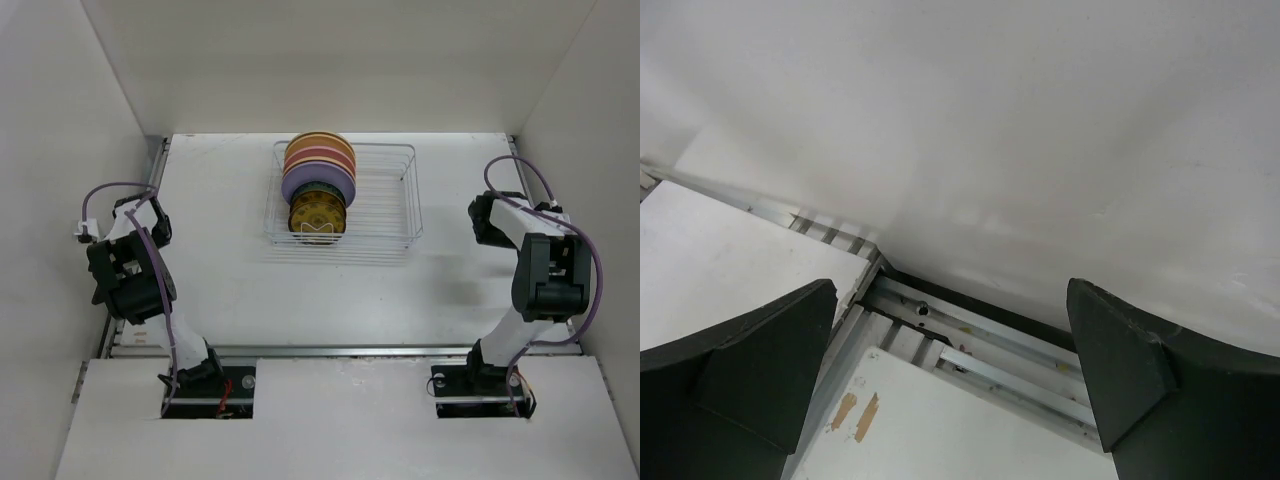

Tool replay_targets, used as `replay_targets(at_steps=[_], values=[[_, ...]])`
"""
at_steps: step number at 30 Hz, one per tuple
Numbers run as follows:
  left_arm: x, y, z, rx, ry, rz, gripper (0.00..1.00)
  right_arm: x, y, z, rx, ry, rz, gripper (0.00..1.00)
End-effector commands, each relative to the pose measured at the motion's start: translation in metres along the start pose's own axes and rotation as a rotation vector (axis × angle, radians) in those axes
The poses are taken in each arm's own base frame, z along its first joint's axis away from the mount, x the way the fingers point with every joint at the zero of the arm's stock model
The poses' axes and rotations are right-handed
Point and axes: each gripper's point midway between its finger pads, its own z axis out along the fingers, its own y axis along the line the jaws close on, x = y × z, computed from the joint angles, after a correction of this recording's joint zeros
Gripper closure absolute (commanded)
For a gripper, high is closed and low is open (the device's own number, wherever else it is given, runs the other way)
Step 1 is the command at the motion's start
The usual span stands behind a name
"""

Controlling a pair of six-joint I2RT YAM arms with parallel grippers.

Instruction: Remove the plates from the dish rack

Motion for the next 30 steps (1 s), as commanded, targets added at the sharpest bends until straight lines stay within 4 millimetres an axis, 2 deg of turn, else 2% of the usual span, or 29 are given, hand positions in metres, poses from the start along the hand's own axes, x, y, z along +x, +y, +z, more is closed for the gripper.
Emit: replay_targets(at_steps=[1,3,5,7,8,9,10,11,12,13,14,15,16,17,18,19,20,21,22,23,24,25,26,27,28,30], values=[[-0.029,0.034,-0.001,-0.029,-0.033,0.184,0.0,-0.018,0.004,0.003,-0.016,-0.053,0.007,0.0],[-0.027,0.033,0.0,-0.03,-0.034,0.193,0.0,-0.022,0.007,0.002,-0.017,-0.053,-0.001,0.0],[-0.038,0.026,-0.004,-0.008,-0.052,0.23,0.0,-0.027,0.009,0.001,-0.017,-0.053,-0.042,0.0],[-0.055,0.018,-0.006,0.006,-0.073,0.292,0.0,-0.047,0.019,0.0,-0.024,-0.063,-0.036,0.0],[-0.082,0.011,-0.01,0.018,-0.089,0.371,0.0,-0.063,0.023,-0.003,-0.041,-0.101,-0.094,0.0],[-0.092,0.003,-0.015,0.032,-0.093,0.409,0.0,-0.076,0.027,-0.004,-0.043,-0.121,-0.117,0.0],[-0.104,-0.001,-0.018,0.035,-0.094,0.443,0.0,-0.101,0.041,-0.011,-0.059,-0.136,-0.086,0.0],[-0.126,-0.009,-0.026,0.061,-0.08,0.404,0.0,-0.116,0.042,-0.016,-0.064,-0.138,-0.136,0.0],[-0.129,-0.012,-0.03,0.08,-0.032,0.426,0.0,-0.13,0.048,-0.021,-0.073,-0.137,-0.121,0.0],[-0.14,-0.009,-0.038,0.133,0.011,0.558,0.0,-0.151,0.058,-0.033,-0.107,-0.108,-0.035,0.0],[-0.143,-0.011,-0.046,0.214,0.08,0.579,0.0,-0.163,0.059,-0.042,-0.134,-0.077,0.027,0.0],[-0.125,-0.041,-0.074,0.471,0.268,0.505,0.0,-0.171,0.062,-0.05,-0.16,-0.04,0.061,0.0],[-0.13,-0.048,-0.093,0.639,0.317,0.493,0.0,-0.171,0.069,-0.066,-0.213,0.019,0.055,0.0],[-0.154,-0.036,-0.112,0.84,0.29,0.483,0.0,-0.19,0.087,-0.08,-0.267,0.061,0.151,0.0],[-0.17,-0.048,-0.14,1.032,0.261,0.41,0.0,-0.197,0.09,-0.089,-0.345,0.057,-0.115,0.0],[-0.172,-0.049,-0.19,1.352,0.31,0.41,0.0,-0.203,0.107,-0.103,-0.459,0.086,-0.163,0.0],[-0.193,-0.034,-0.218,1.543,0.26,0.396,0.0,-0.193,0.156,-0.154,-0.798,0.201,-0.133,0.0],[-0.197,-0.025,-0.239,1.702,0.2,0.465,0.0,-0.209,0.162,-0.182,-1.033,0.211,-0.136,0.0],[-0.205,-0.008,-0.278,1.949,0.195,0.472,0.0,-0.213,0.168,-0.218,-1.306,0.168,-0.217,0.0],[-0.206,0.001,-0.292,2.059,0.172,0.5,0.0,-0.214,0.162,-0.292,-1.755,0.195,-0.213,0.0],[-0.202,0.01,-0.305,2.152,0.153,0.534,0.0,-0.227,0.149,-0.321,-1.959,0.118,-0.145,0.0],[-0.198,0.016,-0.309,2.201,0.142,0.571,0.0,-0.229,0.137,-0.349,-2.114,0.096,-0.126,0.0],[-0.192,0.015,-0.31,2.191,0.156,0.596,0.0,-0.229,0.128,-0.368,-2.211,0.105,-0.109,0.0],[-0.185,0.01,-0.306,2.16,0.18,0.619,0.0,-0.225,0.115,-0.396,-2.322,0.133,-0.129,0.0],[-0.184,0.009,-0.306,2.148,0.173,0.628,0.0,-0.201,0.123,-0.408,-2.336,0.202,-0.193,0.0],[-0.179,0.003,-0.3,2.116,0.169,0.66,0.0,-0.168,0.121,-0.432,-2.365,0.263,-0.331,0.0]])
